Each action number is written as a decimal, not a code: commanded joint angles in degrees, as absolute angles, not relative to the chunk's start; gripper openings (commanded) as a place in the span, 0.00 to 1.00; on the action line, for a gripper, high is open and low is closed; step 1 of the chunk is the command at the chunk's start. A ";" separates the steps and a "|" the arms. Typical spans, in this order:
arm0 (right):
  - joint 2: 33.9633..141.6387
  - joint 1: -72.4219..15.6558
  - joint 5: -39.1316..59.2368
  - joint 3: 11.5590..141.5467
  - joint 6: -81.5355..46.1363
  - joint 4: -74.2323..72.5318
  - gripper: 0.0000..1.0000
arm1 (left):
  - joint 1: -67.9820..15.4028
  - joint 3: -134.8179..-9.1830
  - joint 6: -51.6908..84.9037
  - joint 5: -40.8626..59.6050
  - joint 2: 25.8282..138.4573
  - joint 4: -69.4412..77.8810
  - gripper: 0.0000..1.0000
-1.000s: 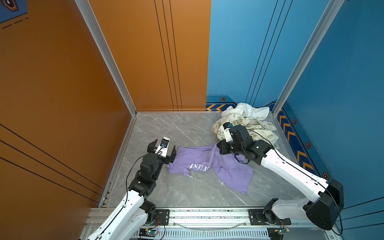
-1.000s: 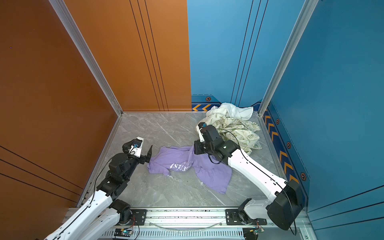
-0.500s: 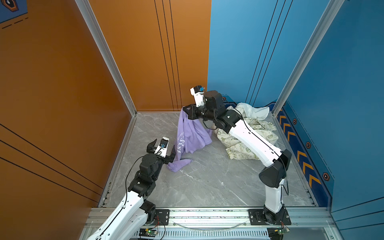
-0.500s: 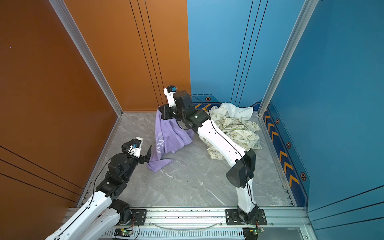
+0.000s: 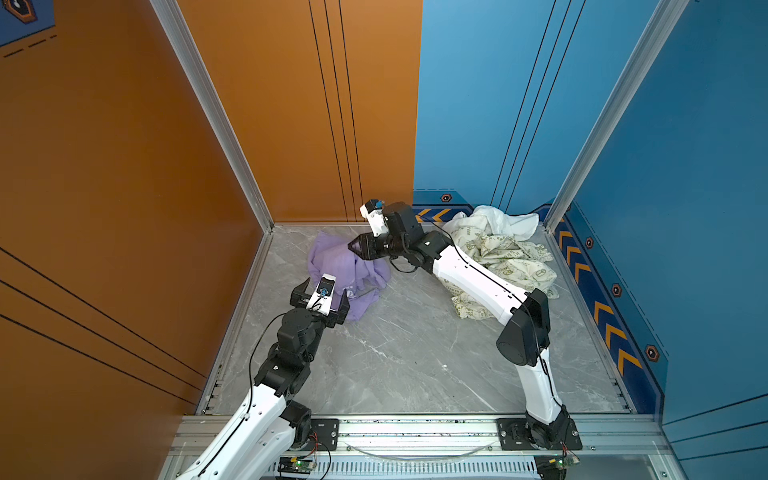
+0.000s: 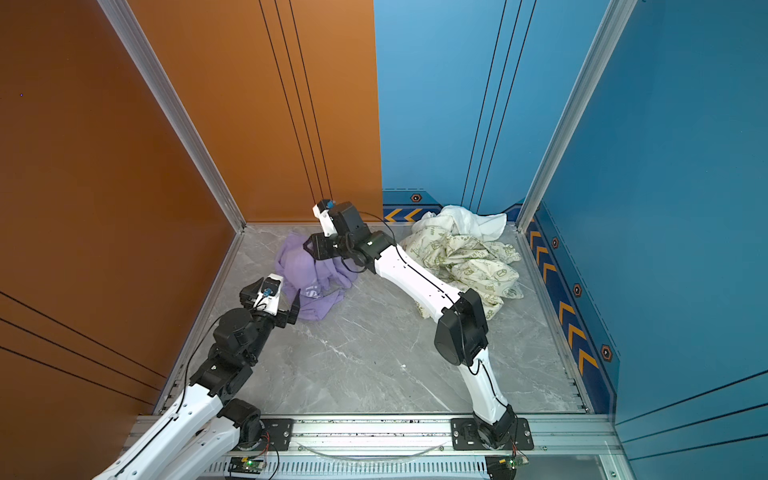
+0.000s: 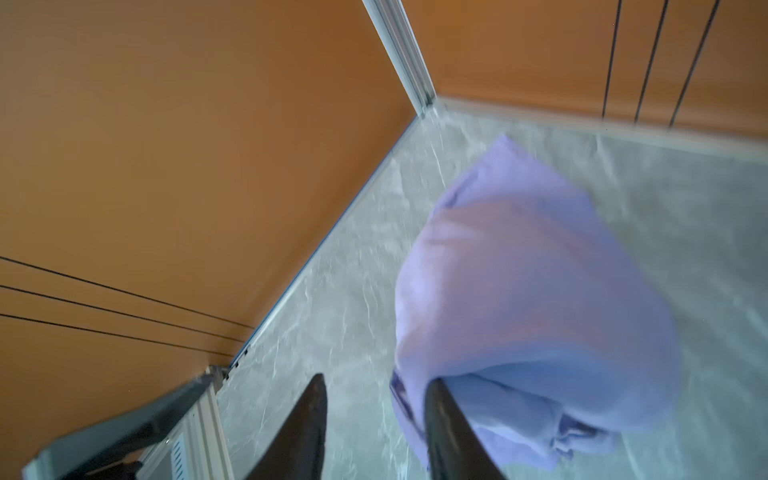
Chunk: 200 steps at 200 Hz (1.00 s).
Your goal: Pick out a specific cloth from the pile
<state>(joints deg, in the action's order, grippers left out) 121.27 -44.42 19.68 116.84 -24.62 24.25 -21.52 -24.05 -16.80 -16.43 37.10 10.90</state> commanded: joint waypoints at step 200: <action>66.22 -36.08 3.11 66.10 -9.27 13.00 1.00 | -25.54 -43.78 -9.30 -1.23 65.82 -1.09 0.99</action>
<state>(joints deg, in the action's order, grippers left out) 69.65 -38.24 5.43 68.58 -9.96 14.96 -23.44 -37.63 -9.93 -3.60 60.86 4.62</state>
